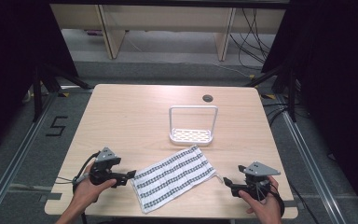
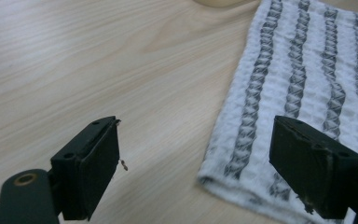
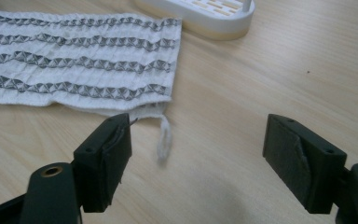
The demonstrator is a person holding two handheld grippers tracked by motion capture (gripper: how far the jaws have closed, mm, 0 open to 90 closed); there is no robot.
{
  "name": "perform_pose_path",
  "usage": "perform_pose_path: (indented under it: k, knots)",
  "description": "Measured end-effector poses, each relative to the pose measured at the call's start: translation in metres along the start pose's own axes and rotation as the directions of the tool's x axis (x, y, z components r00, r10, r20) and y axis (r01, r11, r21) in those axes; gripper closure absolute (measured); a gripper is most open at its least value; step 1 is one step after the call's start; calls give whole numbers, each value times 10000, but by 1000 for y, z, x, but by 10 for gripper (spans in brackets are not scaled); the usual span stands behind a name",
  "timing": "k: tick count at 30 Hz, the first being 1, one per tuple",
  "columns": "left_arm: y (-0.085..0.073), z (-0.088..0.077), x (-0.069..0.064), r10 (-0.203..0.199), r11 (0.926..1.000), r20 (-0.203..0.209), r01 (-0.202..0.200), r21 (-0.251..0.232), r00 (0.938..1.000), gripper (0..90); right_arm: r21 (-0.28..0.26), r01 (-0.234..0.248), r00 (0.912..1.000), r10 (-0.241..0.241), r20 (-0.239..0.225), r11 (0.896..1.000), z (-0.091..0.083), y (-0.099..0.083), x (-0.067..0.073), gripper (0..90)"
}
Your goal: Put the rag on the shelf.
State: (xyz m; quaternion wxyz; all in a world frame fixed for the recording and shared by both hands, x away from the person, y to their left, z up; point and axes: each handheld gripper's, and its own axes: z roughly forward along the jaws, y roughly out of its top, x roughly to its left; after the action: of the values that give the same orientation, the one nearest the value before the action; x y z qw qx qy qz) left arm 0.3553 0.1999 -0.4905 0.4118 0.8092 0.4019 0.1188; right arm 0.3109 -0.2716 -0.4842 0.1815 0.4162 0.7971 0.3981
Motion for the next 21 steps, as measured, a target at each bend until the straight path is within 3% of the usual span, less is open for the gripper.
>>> perform_pose_path:
  k: [2,5,8,9,10,13,15,16,17,21]
  knots:
    - [7,8,-4,-27,9999,278,30,-102,9996,155,19,-38,9999,39,-126,10000,2,2,2,268]
    - [20,18,-7,284,9993,654,-299,209,9975,173,-39,235,9997,-235,-105,9997,3,4,4,319]
    - [31,29,-12,474,9982,786,-500,325,9958,194,-26,350,9990,-351,-271,9994,6,7,7,331]
    - [35,33,-14,513,9981,861,-541,308,9950,209,-65,474,9988,-474,-104,9989,6,8,7,336]
    - [38,37,-16,604,9973,948,-640,351,9937,223,57,295,9994,-294,-190,9995,7,8,9,343]
    - [49,48,-23,715,9963,1105,-762,396,9913,246,137,376,9989,-371,-302,9992,12,9,11,353]
    - [56,55,-29,787,9954,1236,-847,442,9892,256,103,665,9974,-662,-284,9977,14,10,11,368]
    - [59,60,-32,704,9964,1275,-759,388,9893,259,186,521,9982,-515,-323,9985,15,10,12,368]
    - [62,63,-34,870,9943,1343,-943,491,9871,260,243,479,9983,-471,-335,9986,16,10,12,369]
    - [74,76,-45,1010,9911,1488,-1125,710,9837,282,254,588,9978,-580,-314,9979,19,11,12,374]
